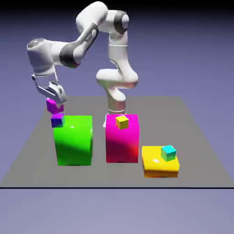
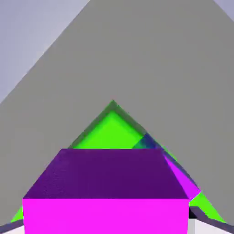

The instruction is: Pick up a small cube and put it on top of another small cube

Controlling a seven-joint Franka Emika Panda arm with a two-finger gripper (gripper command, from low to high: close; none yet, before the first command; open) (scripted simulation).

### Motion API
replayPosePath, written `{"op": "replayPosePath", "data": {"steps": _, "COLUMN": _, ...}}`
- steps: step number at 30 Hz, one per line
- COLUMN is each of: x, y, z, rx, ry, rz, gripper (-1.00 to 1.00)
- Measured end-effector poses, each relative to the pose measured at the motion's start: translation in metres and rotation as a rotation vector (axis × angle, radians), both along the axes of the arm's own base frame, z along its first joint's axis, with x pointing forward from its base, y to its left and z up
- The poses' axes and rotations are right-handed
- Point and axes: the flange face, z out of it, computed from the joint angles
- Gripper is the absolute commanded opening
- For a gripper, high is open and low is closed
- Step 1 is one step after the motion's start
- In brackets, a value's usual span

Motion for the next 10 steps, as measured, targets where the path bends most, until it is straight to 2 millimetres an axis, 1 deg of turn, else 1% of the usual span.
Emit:
{"op": "replayPosePath", "data": {"steps": 1, "x": 0.000, "y": 0.000, "z": 0.000, "rx": 0.000, "ry": 0.000, "rz": 0.000, "gripper": -1.00}}
{"op": "replayPosePath", "data": {"steps": 5, "x": -0.005, "y": 0.006, "z": -0.066, "rx": 0.000, "ry": 0.000, "rz": 0.000, "gripper": -1.00}}
{"op": "replayPosePath", "data": {"steps": 6, "x": -0.006, "y": 0.006, "z": -0.069, "rx": 0.000, "ry": 0.000, "rz": 0.000, "gripper": 1.00}}
{"op": "replayPosePath", "data": {"steps": 8, "x": -0.006, "y": 0.006, "z": -0.069, "rx": -0.002, "ry": 0.002, "rz": 0.000, "gripper": 1.00}}
{"op": "replayPosePath", "data": {"steps": 10, "x": -0.002, "y": 0.002, "z": -0.037, "rx": -0.002, "ry": 0.002, "rz": 0.001, "gripper": 1.00}}
